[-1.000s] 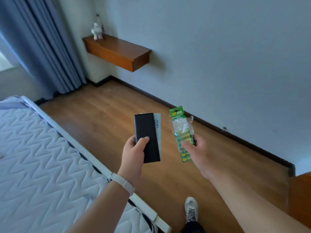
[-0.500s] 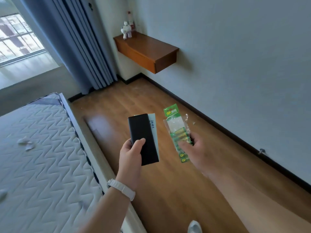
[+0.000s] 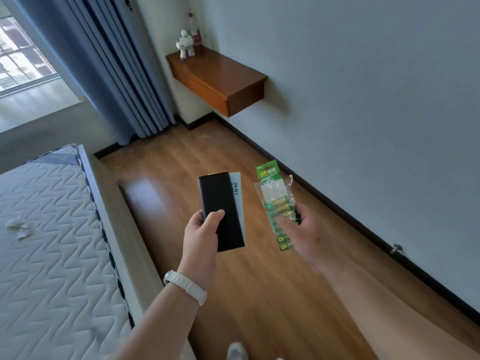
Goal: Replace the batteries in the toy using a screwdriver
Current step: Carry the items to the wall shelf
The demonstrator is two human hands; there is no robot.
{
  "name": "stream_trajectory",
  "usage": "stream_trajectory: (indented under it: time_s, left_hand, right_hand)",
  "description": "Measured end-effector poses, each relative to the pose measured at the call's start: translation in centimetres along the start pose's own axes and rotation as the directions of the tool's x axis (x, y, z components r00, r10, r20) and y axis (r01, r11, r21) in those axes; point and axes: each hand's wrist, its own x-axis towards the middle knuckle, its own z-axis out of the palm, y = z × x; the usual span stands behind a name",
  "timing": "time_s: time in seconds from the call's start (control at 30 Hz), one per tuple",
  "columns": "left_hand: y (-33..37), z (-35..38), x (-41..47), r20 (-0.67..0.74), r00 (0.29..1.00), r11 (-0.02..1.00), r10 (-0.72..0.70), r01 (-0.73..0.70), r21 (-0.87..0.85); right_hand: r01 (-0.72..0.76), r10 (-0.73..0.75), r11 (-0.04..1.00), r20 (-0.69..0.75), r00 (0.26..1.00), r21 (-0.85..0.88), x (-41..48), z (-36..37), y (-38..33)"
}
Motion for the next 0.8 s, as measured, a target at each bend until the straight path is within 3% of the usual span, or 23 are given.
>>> stream_trajectory:
  time_s: [0.4, 0.8]
  left_hand:
    - [4.5, 1.3, 11.4, 0.045, 0.999, 0.996, 0.028, -0.024, -0.086]
    - [15.1, -3.9, 29.7, 0.047, 0.994, 0.988, 0.099, -0.093, -0.12]
  right_hand:
    - [0.05, -0.055, 0.996, -0.06, 0.997, -0.078, 10.5, 2.1, -4.8]
    - [0.111, -0.123, 0.991, -0.156, 0.98, -0.081, 28.3, 11.3, -13.7]
